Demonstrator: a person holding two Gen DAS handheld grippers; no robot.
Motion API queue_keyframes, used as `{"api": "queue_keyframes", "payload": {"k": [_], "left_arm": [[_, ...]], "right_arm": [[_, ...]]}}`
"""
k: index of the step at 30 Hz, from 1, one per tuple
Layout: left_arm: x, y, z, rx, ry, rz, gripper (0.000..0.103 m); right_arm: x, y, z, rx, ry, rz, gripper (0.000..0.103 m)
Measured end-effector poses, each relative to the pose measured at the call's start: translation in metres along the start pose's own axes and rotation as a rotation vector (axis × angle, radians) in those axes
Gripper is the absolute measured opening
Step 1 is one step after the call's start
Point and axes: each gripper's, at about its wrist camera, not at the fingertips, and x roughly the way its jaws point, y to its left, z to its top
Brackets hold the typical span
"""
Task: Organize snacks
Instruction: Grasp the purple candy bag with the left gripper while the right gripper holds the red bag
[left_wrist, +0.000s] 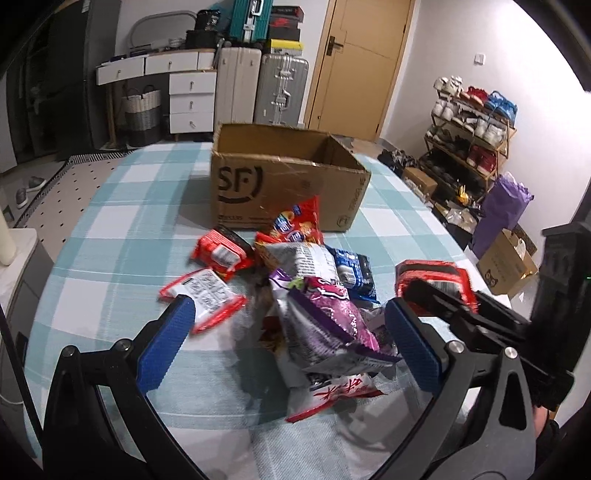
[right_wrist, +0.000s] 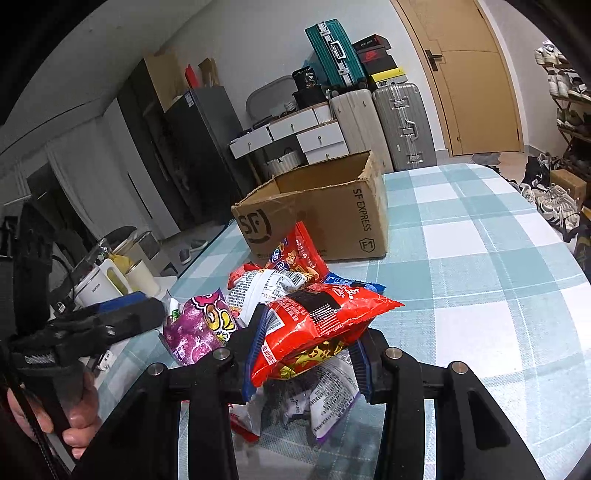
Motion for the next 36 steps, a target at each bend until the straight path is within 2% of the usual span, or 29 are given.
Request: {"api": "queue_keyframes", "payload": {"k": [11,13,17,19,21,22,29,36], "left_arm": [[0.039,-0.003,-0.001,-0.007,0.055,0.007,0.101],[0.042,-0.002,-0.001,-0.004,0.061,0.004,0.097],[0.043,0.001,-0.002,-0.014,0.066,-0.022,0.083],[0.046,0.004,-0.003,-0.027,0.076,-0.067,0.068],[0.049,0.005,-0.004,-0.029,0.093,-0.088,0.044],[0.051,0.004,-0.006,-0.024,0.105,-0.092,0.041],[0.05,0.008,-0.007,-0.019,0.093,-0.13,0.032],[0.038,0.011,-0.008,-0.02,0.081,-0.145,0.032]], "right_arm": [[-0.009,-0.011,-0.004,0.021,-0.004,-0.001,0.041],[-0.009,-0.012,-0.004,0.023,-0.004,-0.001,0.041],[-0.008,-0.011,-0.004,0.02,-0.005,0.002,0.041],[-0.008,-0.011,-0.005,0.021,-0.004,0.006,0.041],[-0.008,-0.011,-0.005,0.021,-0.003,0.006,0.041],[-0.008,-0.011,-0.005,0.019,-0.003,0.006,0.041],[-0.01,-0.009,-0.004,0.014,-0.004,0.004,0.041],[-0.012,0.0,0.002,-0.012,-0.013,0.005,0.041]]}}
